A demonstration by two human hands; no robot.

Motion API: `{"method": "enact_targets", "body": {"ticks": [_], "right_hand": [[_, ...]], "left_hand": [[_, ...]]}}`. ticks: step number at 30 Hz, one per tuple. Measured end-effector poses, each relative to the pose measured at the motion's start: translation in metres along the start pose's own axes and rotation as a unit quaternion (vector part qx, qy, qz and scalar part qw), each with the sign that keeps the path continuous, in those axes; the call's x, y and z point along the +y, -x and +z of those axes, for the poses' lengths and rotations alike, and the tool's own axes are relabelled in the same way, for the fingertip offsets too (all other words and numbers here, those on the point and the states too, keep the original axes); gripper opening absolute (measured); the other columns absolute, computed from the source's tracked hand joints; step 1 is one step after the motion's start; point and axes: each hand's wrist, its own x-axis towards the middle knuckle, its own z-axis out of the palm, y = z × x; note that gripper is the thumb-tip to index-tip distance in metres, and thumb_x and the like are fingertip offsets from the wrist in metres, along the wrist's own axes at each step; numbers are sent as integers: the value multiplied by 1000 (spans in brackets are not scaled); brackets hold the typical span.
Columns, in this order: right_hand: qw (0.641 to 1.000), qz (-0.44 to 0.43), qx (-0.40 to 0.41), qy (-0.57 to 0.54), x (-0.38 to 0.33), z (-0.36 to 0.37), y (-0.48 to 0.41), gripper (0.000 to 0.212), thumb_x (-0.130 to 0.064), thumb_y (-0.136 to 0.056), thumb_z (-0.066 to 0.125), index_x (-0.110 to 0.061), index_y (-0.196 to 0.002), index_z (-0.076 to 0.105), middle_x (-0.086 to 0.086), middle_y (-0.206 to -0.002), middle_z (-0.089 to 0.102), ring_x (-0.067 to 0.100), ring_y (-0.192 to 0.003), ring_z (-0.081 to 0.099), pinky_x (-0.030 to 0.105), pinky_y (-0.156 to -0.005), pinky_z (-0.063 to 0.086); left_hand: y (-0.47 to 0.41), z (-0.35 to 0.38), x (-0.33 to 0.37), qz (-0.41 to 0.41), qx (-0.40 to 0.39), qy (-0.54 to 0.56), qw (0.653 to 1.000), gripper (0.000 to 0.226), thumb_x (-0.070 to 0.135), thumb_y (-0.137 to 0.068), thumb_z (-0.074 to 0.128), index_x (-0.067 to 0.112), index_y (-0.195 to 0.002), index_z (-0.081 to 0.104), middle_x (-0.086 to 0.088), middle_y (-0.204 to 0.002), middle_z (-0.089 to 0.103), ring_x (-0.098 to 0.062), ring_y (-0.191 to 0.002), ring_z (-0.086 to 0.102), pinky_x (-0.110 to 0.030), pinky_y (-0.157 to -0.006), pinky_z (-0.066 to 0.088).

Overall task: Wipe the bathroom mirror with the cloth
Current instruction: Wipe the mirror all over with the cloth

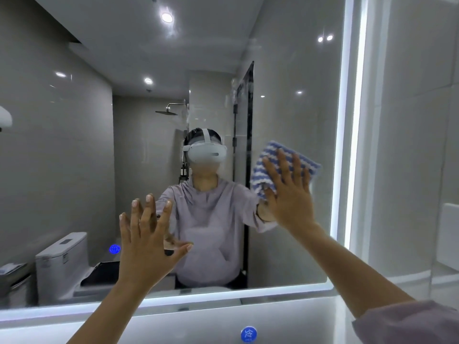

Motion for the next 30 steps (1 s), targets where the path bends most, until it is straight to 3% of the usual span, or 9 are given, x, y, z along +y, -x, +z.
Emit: {"method": "enact_targets", "body": {"ticks": [5, 7, 9, 11, 14, 17, 21, 26, 30], "right_hand": [[994, 92, -48, -47, 45, -9, 14, 71, -61, -92, -5, -26, -152, 11, 9, -160, 6, 32, -147, 2, 59, -115, 14], [992, 105, -40, -54, 41, -6, 13, 67, -58, -91, -6, -31, -152, 4, 5, -161, 2, 29, -147, -1, 57, -116, 12], [990, 132, -18, -50, 29, -2, 11, 60, -57, -94, -4, -34, -148, -16, 2, -160, -13, 27, -146, -12, 56, -117, 7], [987, 150, -18, -53, 15, 0, 10, 61, -55, -97, -1, -27, -150, -13, 6, -159, -9, 31, -146, -8, 59, -116, 9], [992, 113, -16, -45, -8, 0, 6, 64, -52, -99, 11, -15, -151, 17, 17, -158, 10, 44, -143, 6, 64, -113, 10], [999, 46, 6, -25, -44, 2, -2, 68, -46, -97, 41, -19, -152, 11, 13, -158, -3, 43, -144, -2, 60, -115, 0], [999, -34, 9, -32, -96, -3, -16, 61, -47, -100, 27, -27, -150, -1, 5, -156, -15, 37, -143, -12, 53, -116, -11], [992, -118, -6, -33, -140, -8, -36, 55, -47, -97, 8, -33, -148, -8, -1, -157, -16, 33, -144, -17, 51, -116, -14], [989, -145, 0, -15, -136, -7, -42, 55, -47, -98, 7, -34, -151, -1, -1, -159, -11, 31, -145, -16, 50, -116, -13]], "left_hand": [[0, -1, 1, -2, -1, 3, 1000, 99, 82, -72, 29, 18, -147, 25, -17, -158, 5, -41, -145, 5, -59, -114, 7], [0, -1, 1, 0, 0, -1, 1000, 100, 81, -71, 32, 17, -147, 24, -17, -158, 4, -41, -144, 5, -60, -114, 8], [0, -1, 1, 0, -3, -2, 1000, 100, 80, -71, 34, 16, -147, 25, -18, -158, 4, -41, -144, 5, -60, -114, 8], [0, -1, 0, -1, -4, -1, 1000, 99, 80, -71, 34, 17, -147, 26, -18, -158, 5, -41, -144, 5, -60, -114, 6], [0, 1, -1, 2, 1, 1, 1000, 98, 80, -72, 35, 18, -147, 26, -18, -158, 5, -41, -145, 5, -59, -115, 6], [0, 2, -1, 5, 2, -3, 1000, 98, 81, -72, 35, 18, -147, 26, -19, -158, 6, -41, -144, 5, -60, -114, 7], [0, 0, 0, 1, 0, -1, 1000, 99, 80, -71, 35, 18, -147, 23, -19, -157, 7, -41, -144, 6, -62, -113, 10], [0, -2, 1, -3, -7, 2, 1000, 99, 80, -71, 34, 18, -147, 21, -18, -157, 5, -40, -144, 5, -61, -113, 10], [0, -2, 1, -5, -16, -1, 1000, 100, 80, -71, 34, 17, -147, 24, -19, -157, 6, -41, -144, 6, -61, -113, 12]]}}
